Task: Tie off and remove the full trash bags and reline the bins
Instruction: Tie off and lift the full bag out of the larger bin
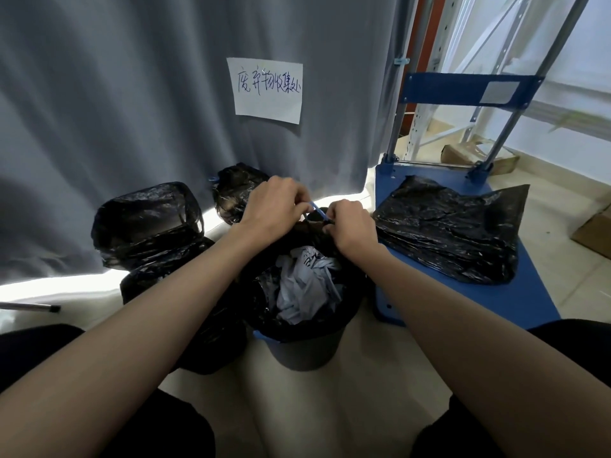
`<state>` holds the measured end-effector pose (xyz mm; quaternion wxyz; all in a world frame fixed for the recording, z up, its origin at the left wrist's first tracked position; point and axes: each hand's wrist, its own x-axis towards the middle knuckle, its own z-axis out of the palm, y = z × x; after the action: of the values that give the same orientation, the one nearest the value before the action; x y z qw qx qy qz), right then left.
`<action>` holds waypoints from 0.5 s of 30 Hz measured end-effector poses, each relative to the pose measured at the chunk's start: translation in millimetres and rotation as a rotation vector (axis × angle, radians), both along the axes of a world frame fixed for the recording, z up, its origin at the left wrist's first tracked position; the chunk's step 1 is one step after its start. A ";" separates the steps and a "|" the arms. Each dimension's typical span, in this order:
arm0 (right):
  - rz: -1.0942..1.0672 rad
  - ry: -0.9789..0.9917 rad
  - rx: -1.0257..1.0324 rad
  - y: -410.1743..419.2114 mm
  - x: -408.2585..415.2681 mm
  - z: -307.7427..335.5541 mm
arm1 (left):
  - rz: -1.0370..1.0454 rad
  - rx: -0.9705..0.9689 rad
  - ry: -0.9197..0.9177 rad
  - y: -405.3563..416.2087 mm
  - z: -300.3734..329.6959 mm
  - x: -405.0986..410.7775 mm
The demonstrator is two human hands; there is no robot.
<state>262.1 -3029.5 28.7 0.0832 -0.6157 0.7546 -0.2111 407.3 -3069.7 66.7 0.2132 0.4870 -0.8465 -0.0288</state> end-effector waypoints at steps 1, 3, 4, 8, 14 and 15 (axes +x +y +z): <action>0.002 -0.005 0.001 0.8 -1.7 -0.2 | 0.004 0.000 0.022 0.5 2.3 -0.1; 0.019 -0.027 0.001 3.3 -5.2 -0.9 | 0.006 -0.010 0.047 1.9 7.7 -0.3; 0.034 -0.041 0.003 5.0 -7.5 -2.0 | 0.008 -0.016 0.061 2.3 11.0 -0.3; 0.042 -0.055 0.055 13.2 -20.2 -10.3 | 0.011 -0.032 0.168 3.5 25.4 1.3; 0.061 -0.118 -0.022 11.0 -19.7 -6.3 | -0.074 -0.017 0.234 13.7 35.2 -5.4; 0.078 -0.153 -0.066 9.7 -15.5 -2.6 | -0.100 -0.007 0.232 15.3 35.3 -7.0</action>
<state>246.7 -3019.8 26.1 0.1285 -0.6291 0.7141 -0.2789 400.3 -3054.4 102.1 0.3095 0.4370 -0.8394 -0.0927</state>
